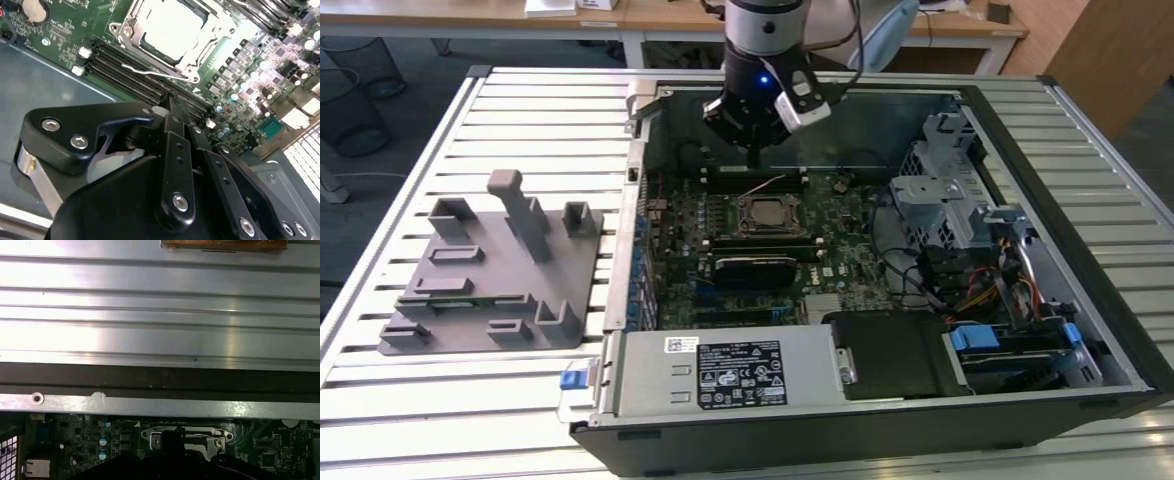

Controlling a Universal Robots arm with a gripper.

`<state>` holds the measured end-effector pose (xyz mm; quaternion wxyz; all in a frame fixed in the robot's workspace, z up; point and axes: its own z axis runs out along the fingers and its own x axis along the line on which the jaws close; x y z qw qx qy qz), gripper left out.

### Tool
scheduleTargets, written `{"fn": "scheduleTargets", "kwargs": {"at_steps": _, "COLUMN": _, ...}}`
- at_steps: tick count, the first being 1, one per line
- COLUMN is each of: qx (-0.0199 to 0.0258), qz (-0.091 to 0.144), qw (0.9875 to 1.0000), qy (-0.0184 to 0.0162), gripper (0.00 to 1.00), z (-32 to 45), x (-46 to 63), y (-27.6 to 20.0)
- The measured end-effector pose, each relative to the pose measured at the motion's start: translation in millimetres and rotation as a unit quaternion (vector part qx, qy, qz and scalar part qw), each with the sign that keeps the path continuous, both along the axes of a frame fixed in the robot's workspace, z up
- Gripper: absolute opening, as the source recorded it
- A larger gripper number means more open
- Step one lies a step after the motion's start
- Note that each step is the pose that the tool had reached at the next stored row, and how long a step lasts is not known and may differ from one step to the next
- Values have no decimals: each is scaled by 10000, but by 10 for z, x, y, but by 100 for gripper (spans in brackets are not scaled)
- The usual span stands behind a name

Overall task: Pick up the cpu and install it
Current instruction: 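Install the first cpu locking lever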

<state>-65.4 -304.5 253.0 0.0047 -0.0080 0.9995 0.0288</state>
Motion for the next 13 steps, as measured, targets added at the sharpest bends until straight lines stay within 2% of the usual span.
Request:
{"fn": "scheduleTargets", "kwargs": {"at_steps": 7, "qx": -8, "qz": 0, "qw": 10000, "qy": 0, "gripper": 11, "z": -55, "x": 108, "y": 0}}
{"fn": "scheduleTargets", "kwargs": {"at_steps": 13, "qx": -17, "qz": 0, "qw": 10000, "qy": 0, "gripper": 11, "z": -78, "x": 118, "y": 0}}
